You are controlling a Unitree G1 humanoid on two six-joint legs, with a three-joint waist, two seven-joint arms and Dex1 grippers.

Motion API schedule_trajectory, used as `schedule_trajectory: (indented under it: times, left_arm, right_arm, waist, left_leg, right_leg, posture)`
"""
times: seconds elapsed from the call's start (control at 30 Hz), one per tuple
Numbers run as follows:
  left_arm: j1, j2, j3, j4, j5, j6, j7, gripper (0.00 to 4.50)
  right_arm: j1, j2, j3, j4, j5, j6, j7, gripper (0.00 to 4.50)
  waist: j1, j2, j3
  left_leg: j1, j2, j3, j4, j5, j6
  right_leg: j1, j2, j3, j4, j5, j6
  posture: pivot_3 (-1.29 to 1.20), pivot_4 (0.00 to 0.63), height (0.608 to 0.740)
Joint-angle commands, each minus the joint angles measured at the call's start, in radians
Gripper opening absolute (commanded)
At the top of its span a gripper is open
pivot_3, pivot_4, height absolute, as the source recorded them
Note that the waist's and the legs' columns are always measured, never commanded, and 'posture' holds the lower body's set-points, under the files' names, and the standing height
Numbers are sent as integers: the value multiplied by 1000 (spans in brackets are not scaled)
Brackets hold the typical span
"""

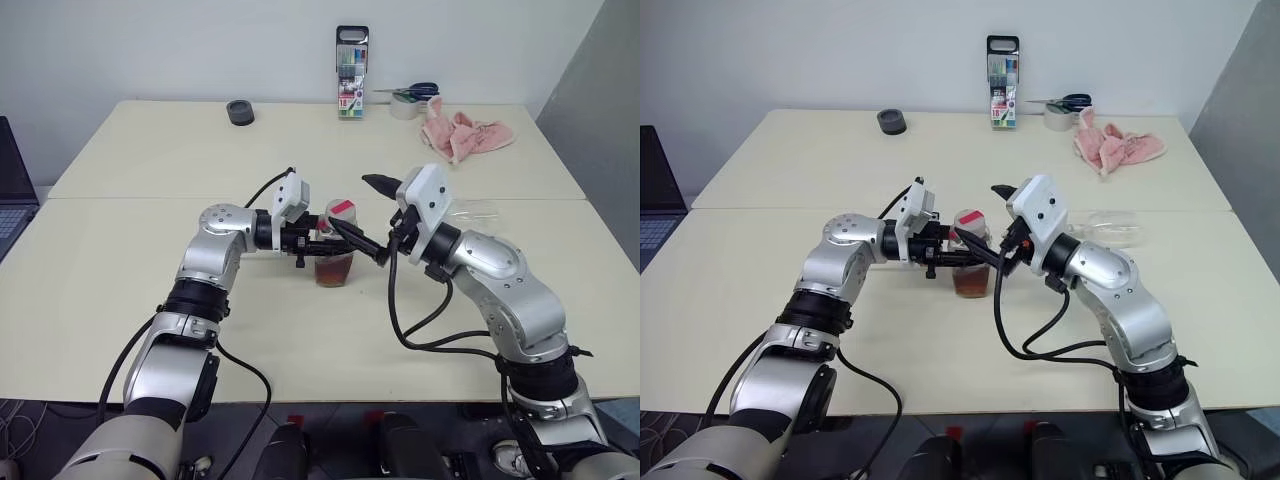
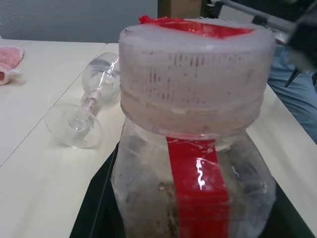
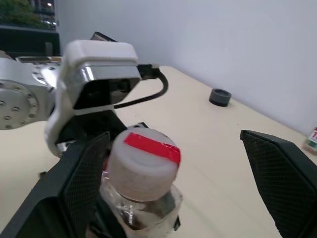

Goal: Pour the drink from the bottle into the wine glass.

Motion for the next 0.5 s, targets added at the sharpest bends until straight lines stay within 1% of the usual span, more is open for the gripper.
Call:
schedule_trajectory:
  times: [0.03, 0.2, 0.5]
  left_arm:
    - [-39, -1, 18, -31, -22, -14, -8, 1688]
    - [-37, -3, 20, -35, -21, -21, -3, 1688]
    - [-19, -9, 25, -41, -14, -62, 9, 1688]
  right_arm:
    - [-24, -5, -2, 1, -39, -45, -12, 4500]
    - [-7, -35, -27, -5, -44, -38, -2, 4500]
    - [21, -81, -81, -51, 21, 18, 7, 4500]
  waist:
    - [0, 0, 0]
    - [0, 0, 0]
    - [0, 0, 0]
  left_leg:
    - [0, 0, 0, 0, 0, 0]
    - [0, 0, 0, 0, 0, 0]
    - [0, 0, 0, 0, -1, 1]
  right_leg:
    - [0, 0, 0, 0, 0, 0]
    - [0, 0, 0, 0, 0, 0]
    - [0, 0, 0, 0, 0, 0]
  posture:
    - [0, 150, 740]
    - [0, 150, 740]
    - [0, 150, 740]
